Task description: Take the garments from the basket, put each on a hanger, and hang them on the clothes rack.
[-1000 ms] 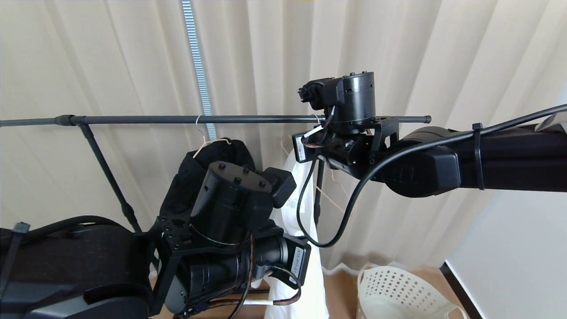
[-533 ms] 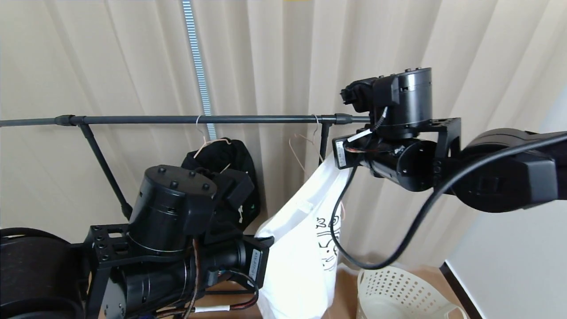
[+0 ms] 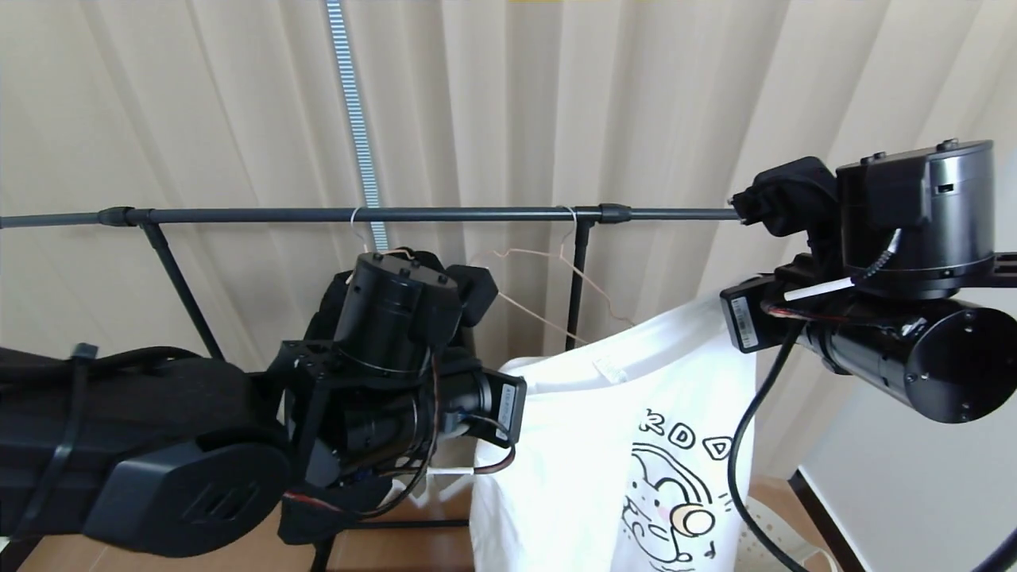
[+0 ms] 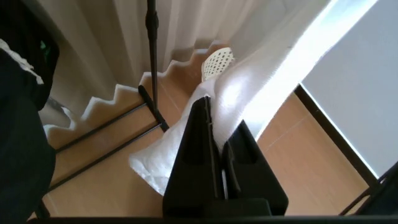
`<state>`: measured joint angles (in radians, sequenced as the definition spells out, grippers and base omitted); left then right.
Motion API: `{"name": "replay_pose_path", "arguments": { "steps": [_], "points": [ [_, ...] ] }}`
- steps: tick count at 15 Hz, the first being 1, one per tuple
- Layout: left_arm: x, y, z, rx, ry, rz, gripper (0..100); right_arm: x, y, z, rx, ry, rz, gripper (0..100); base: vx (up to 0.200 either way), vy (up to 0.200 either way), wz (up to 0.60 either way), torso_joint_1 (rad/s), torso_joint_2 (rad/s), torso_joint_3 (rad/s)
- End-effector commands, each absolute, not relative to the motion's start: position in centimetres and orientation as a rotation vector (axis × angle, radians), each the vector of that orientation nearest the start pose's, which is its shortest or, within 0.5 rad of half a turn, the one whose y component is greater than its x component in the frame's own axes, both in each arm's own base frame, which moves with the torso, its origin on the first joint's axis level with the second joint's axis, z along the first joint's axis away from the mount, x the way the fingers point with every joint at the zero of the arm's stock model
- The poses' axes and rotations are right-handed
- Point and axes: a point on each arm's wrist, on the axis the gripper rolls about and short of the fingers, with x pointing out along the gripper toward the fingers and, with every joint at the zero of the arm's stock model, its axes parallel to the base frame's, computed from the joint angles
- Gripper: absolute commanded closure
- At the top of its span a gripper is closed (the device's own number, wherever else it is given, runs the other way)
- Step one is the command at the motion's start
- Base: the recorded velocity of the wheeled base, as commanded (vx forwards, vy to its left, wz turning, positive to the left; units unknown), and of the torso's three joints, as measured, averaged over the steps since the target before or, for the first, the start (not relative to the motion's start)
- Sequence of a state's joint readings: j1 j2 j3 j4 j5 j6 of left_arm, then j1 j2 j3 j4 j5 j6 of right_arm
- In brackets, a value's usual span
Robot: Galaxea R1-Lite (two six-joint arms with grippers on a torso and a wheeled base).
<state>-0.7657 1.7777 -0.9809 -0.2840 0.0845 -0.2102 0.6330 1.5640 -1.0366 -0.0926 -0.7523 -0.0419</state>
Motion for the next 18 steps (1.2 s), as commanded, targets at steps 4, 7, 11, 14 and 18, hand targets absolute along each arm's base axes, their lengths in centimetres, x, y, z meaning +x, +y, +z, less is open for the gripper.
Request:
{"name": "replay_pose_path", "arguments": {
  "steps": [4,7,11,14,18],
  "points": [
    [25.8,-24.6,16.1,0.042,0.541,-0.615,0,24.1,13.0,23.8,-0.324,0.346,-0.185,100,0.000,0.000,0.00,0.000,0.00,0.000],
    [25.6,-24.3,16.1,0.045,0.546,-0.617,0,24.7,12.1,23.7,-0.325,0.357,-0.226,100,0.000,0.000,0.00,0.000,0.00,0.000],
    [25.1,-23.9,17.1,0.025,0.526,-0.644,0,24.0,10.2,24.6,-0.362,0.352,-0.264,100,0.000,0.000,0.00,0.000,0.00,0.000],
    [24.4,-23.5,18.6,-0.041,0.524,-0.776,0,24.4,9.2,24.2,-0.388,0.374,-0.298,100,0.000,0.000,0.00,0.000,0.00,0.000],
    [23.8,-21.3,20.4,-0.141,0.528,-0.905,0,24.8,8.4,24.0,-0.404,0.390,-0.325,100,0.000,0.000,0.00,0.000,0.00,0.000]
  ]
}}
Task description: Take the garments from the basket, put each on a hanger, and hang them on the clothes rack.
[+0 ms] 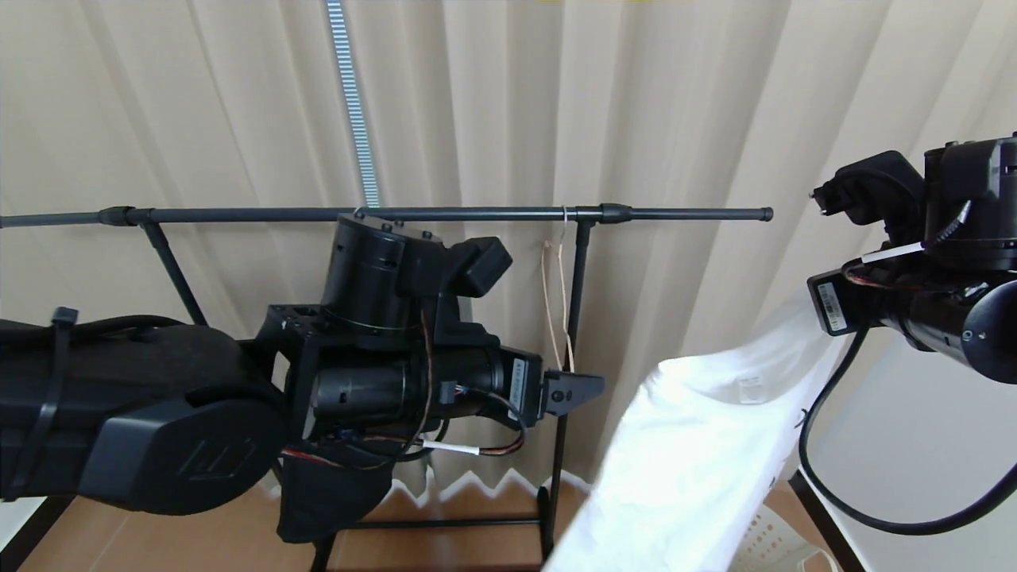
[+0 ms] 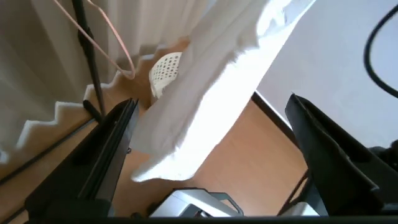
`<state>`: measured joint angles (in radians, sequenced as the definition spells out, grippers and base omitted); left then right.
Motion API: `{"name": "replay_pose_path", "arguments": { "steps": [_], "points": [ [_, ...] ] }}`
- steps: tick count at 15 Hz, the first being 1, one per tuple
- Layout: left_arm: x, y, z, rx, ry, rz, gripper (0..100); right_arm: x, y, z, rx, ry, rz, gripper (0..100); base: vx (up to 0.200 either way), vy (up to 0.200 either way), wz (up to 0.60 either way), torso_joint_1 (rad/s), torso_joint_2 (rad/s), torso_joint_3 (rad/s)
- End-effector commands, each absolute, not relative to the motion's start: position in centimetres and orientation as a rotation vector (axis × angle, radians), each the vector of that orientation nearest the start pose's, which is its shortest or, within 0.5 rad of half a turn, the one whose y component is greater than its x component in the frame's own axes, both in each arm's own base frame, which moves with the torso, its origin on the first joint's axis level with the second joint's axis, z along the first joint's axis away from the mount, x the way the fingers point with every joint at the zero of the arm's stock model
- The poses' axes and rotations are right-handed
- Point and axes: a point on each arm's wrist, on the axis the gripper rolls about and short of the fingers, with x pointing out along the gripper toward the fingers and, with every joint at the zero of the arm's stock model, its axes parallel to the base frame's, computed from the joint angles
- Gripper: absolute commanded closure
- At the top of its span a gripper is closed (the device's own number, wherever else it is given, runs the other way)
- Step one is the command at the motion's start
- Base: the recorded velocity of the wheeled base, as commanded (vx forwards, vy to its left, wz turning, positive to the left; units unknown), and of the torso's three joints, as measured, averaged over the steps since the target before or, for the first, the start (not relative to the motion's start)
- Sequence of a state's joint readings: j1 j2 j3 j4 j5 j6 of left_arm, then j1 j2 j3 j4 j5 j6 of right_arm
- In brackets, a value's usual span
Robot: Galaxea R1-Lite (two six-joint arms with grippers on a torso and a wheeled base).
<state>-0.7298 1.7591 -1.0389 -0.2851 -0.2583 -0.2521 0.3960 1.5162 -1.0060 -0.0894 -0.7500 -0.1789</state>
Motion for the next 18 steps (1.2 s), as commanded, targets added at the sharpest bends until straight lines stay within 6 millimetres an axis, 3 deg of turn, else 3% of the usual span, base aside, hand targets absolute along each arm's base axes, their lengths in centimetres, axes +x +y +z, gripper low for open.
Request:
{"name": "replay_pose_path", "arguments": {
  "steps": [1,7,13,16,18],
  "points": [
    [23.8,-20.8,20.7,-0.154,0.531,-0.938,0,24.8,8.3,23.9,-0.410,0.395,-0.329,100,0.000,0.000,0.00,0.000,0.00,0.000],
    [23.8,-20.0,20.3,-0.147,0.535,-0.896,0,24.6,8.1,23.9,-0.410,0.396,-0.335,100,0.000,0.000,0.00,0.000,0.00,0.000],
    [25.4,-20.5,19.2,-0.101,0.528,-0.720,0,24.8,7.6,24.0,-0.402,0.394,-0.354,100,0.000,0.000,0.00,0.000,0.00,0.000],
    [27.6,-21.6,17.4,-0.042,0.532,-0.599,0,24.8,7.6,23.9,-0.402,0.395,-0.354,100,0.000,0.000,0.00,0.000,0.00,0.000],
    [28.8,-22.2,17.2,-0.036,0.521,-0.595,0,24.8,7.6,23.9,-0.402,0.395,-0.354,100,0.000,0.000,0.00,0.000,0.00,0.000]
  ]
}}
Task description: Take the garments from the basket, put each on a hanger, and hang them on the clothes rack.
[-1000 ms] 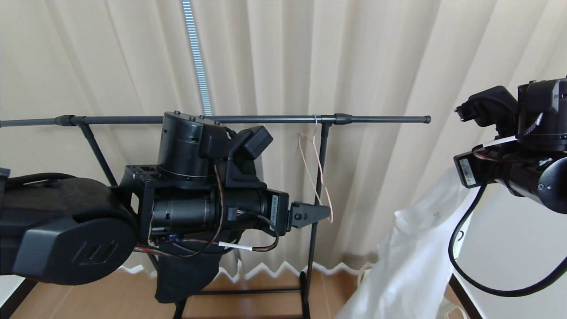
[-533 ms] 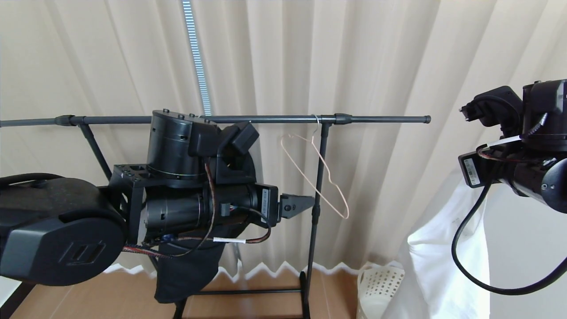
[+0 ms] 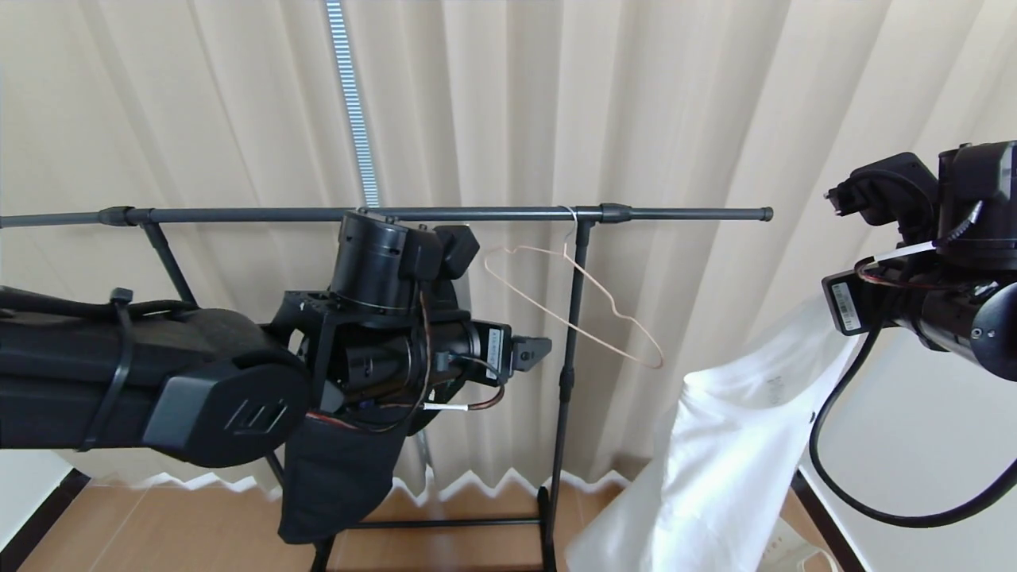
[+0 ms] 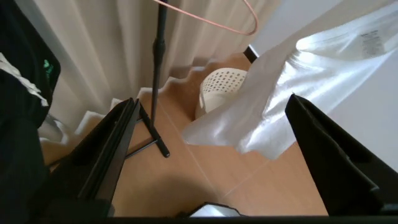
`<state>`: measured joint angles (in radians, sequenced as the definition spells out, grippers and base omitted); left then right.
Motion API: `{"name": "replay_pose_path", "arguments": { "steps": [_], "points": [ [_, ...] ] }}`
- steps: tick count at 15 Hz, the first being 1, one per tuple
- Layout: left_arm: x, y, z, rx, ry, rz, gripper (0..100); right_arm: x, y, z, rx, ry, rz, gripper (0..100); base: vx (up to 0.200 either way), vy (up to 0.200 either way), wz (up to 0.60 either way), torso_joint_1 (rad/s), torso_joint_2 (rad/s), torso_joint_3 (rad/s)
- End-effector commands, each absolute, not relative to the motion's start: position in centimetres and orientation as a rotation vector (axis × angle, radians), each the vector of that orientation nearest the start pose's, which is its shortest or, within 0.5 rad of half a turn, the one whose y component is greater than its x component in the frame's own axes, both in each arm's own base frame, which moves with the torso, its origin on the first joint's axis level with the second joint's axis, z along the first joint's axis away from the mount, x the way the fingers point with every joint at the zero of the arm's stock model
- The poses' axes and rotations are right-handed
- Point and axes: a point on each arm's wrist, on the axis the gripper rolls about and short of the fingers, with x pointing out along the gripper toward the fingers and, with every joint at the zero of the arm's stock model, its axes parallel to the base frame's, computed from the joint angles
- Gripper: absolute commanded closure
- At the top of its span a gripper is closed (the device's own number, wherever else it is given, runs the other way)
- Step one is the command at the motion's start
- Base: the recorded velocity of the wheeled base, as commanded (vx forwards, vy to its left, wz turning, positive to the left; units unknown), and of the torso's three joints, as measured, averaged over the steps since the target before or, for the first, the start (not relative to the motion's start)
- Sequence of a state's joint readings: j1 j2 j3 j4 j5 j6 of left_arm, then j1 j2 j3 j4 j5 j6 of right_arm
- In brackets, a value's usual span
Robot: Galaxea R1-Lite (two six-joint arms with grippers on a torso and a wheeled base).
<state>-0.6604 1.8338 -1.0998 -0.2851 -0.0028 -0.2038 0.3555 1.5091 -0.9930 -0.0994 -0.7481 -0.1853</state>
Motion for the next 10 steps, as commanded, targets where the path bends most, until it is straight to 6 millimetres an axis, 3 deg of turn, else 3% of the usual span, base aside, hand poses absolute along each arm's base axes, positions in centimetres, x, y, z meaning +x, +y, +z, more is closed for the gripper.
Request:
{"name": "replay_pose_path", "arguments": {
  "steps": [1,10],
  "points": [
    [29.4,-22.7,17.3,-0.039,0.511,-0.598,0,24.9,7.6,23.8,-0.405,0.399,-0.353,100,0.000,0.000,0.00,0.000,0.00,0.000],
    [34.5,-26.6,15.5,-0.046,0.480,-0.601,0,27.1,8.4,22.0,-0.435,0.443,-0.344,100,0.000,0.000,0.00,0.000,0.00,0.000]
  ]
}}
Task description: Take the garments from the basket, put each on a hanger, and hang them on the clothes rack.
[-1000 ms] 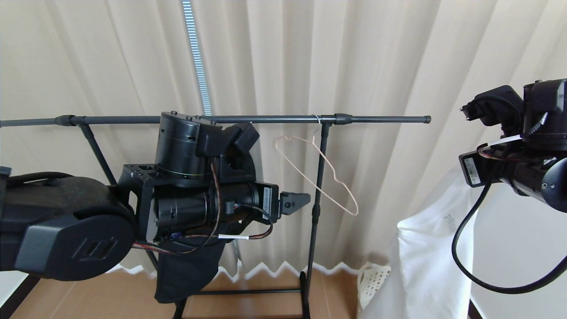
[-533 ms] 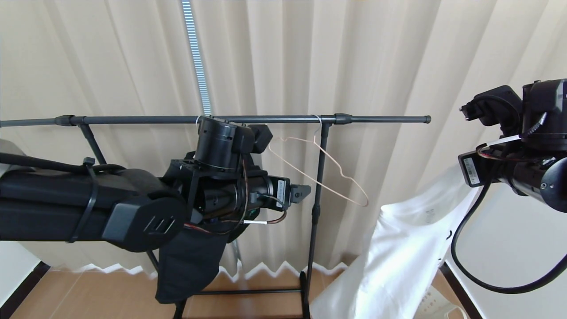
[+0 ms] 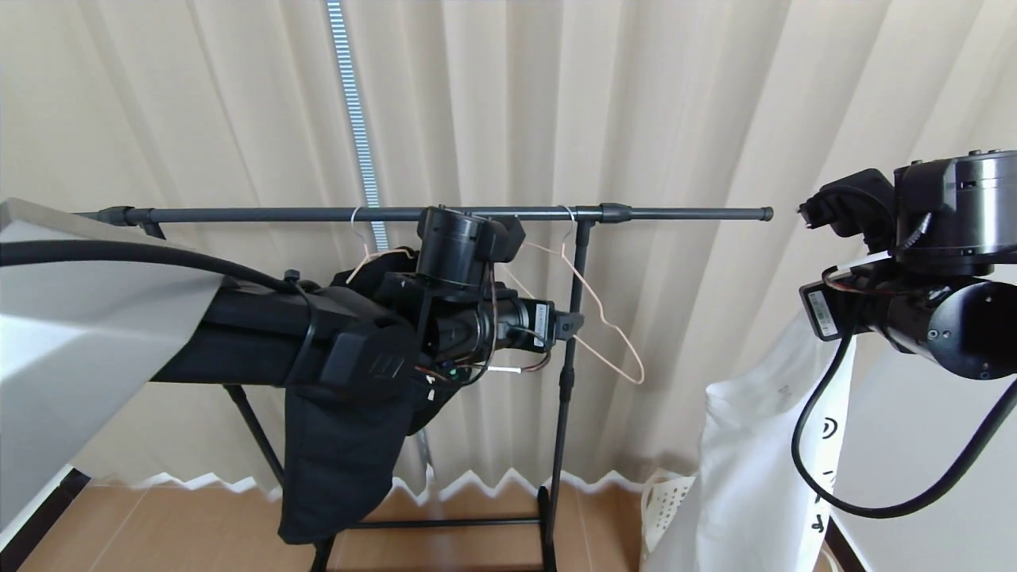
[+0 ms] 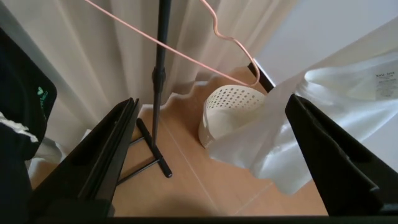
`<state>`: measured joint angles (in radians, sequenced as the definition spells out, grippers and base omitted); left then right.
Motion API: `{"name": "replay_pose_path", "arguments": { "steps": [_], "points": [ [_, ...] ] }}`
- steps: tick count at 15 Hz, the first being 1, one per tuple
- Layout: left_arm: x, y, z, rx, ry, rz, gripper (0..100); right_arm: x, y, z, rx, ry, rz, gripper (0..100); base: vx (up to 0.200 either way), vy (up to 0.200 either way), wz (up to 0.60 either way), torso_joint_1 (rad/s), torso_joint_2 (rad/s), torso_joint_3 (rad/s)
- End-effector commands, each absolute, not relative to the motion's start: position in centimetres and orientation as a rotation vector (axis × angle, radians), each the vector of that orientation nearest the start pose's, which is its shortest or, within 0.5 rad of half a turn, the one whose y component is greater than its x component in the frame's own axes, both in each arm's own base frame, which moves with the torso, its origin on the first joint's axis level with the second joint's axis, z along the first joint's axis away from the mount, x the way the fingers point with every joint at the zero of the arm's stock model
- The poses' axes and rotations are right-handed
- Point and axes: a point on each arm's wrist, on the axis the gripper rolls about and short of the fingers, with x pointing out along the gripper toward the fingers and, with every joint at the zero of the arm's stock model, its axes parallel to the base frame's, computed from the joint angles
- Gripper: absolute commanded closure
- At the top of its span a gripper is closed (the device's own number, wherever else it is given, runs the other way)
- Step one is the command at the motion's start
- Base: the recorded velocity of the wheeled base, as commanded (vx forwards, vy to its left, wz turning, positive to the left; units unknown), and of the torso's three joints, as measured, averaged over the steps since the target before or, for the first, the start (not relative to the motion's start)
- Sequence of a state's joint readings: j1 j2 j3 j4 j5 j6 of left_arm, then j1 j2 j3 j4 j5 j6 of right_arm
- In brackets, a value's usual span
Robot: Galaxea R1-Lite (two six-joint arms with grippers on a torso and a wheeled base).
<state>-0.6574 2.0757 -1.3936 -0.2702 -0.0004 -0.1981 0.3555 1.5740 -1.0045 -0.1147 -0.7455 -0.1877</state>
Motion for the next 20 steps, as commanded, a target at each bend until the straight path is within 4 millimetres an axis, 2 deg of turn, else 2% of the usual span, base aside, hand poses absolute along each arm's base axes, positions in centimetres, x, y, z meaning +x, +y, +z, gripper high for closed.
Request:
{"name": "replay_pose_path", "arguments": {
  "steps": [1,3,8,12,15,20],
  "points": [
    [35.0,-27.0,15.5,-0.049,0.471,-0.602,0,27.6,8.6,21.6,-0.437,0.438,-0.343,100,0.000,0.000,0.00,0.000,0.00,0.000],
    [35.9,-27.7,15.5,-0.054,0.456,-0.605,0,28.4,8.9,21.0,-0.436,0.432,-0.345,100,0.000,0.000,0.00,0.000,0.00,0.000],
    [37.9,-29.7,14.8,-0.051,0.445,-0.613,0,28.6,9.0,20.8,-0.438,0.434,-0.342,100,0.000,0.000,0.00,0.000,0.00,0.000],
    [37.8,-29.7,14.5,0.035,0.424,-0.571,0,28.6,9.1,20.9,-0.437,0.433,-0.342,100,0.000,0.000,0.00,0.000,0.00,0.000],
    [37.8,-29.6,14.3,0.054,0.411,-0.495,0,28.6,9.0,20.8,-0.437,0.433,-0.342,100,0.200,-0.067,0.00,0.002,0.00,0.001],
    [37.2,-29.7,13.8,0.083,0.414,-0.488,0,28.5,9.0,20.9,-0.435,0.430,-0.342,100,0.000,0.000,0.00,0.000,0.00,0.000]
  ]
}}
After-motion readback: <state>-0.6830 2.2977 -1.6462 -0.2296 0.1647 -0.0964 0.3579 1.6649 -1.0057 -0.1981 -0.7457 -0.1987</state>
